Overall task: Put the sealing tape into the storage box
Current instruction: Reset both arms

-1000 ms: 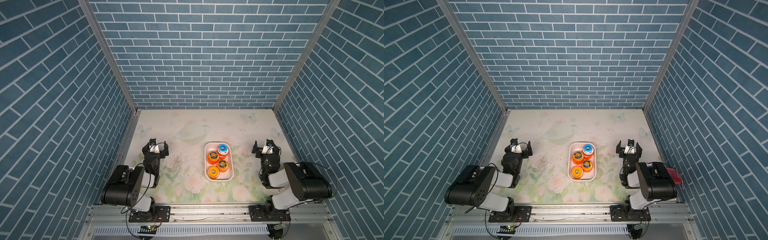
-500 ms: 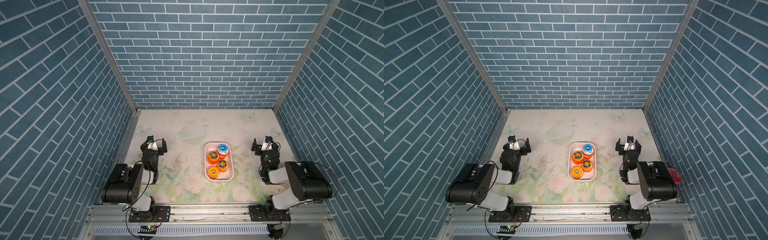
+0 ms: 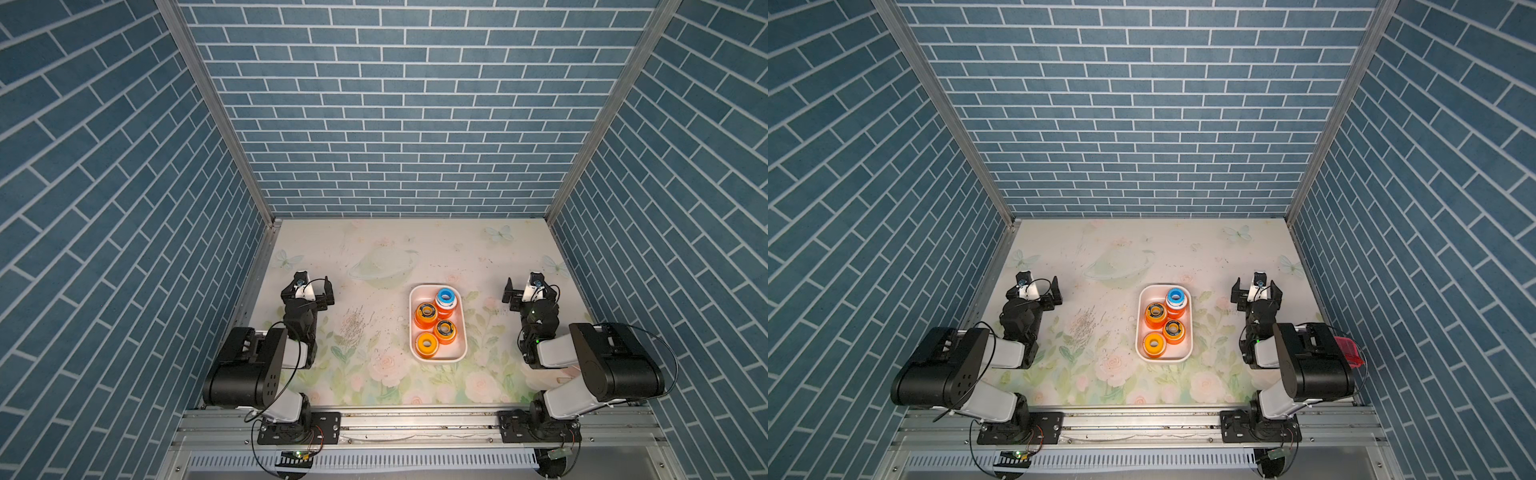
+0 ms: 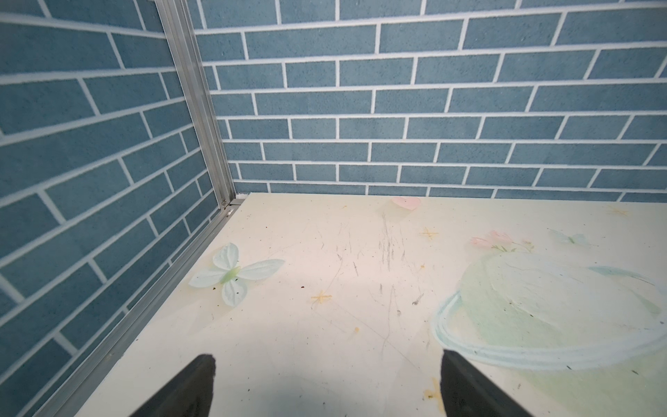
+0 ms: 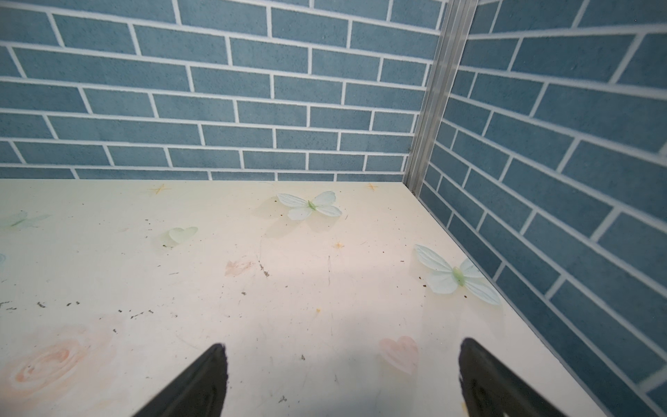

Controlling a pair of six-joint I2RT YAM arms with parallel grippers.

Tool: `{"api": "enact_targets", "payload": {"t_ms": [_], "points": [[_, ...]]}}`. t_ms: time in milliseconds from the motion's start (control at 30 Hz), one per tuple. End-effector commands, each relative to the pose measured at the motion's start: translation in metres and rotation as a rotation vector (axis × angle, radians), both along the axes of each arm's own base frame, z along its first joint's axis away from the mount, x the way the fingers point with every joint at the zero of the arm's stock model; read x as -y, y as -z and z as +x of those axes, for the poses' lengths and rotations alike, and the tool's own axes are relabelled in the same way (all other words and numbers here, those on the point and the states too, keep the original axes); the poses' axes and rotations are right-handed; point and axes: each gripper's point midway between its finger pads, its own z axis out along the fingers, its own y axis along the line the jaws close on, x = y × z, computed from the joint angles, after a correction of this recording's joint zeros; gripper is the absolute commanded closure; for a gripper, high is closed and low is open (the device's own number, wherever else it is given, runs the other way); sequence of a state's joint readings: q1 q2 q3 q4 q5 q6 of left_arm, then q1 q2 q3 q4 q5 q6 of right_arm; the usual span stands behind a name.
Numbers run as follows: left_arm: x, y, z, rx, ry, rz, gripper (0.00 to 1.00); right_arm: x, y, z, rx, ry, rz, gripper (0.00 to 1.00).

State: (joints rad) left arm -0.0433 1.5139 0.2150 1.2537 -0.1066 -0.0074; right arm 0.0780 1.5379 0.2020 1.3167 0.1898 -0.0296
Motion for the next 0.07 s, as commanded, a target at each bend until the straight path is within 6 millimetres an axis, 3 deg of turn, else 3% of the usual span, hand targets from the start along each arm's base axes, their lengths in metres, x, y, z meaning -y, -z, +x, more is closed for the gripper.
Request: {"api": "enact_targets", "payload": {"t_ms": [0,33], "points": [[-0.0001,-0.0029,0.0025,0.009,0.005,-0.003,0.0,0.0002,-0.0029,0.0004,0.011,-0.002,0.016,0.0],[0.0001,-0.0031,0.0025,0.009,0.006,-0.003,0.0,0.0001,-0.0031,0.0002,0.012,-0.003,0.016,0.0]]}}
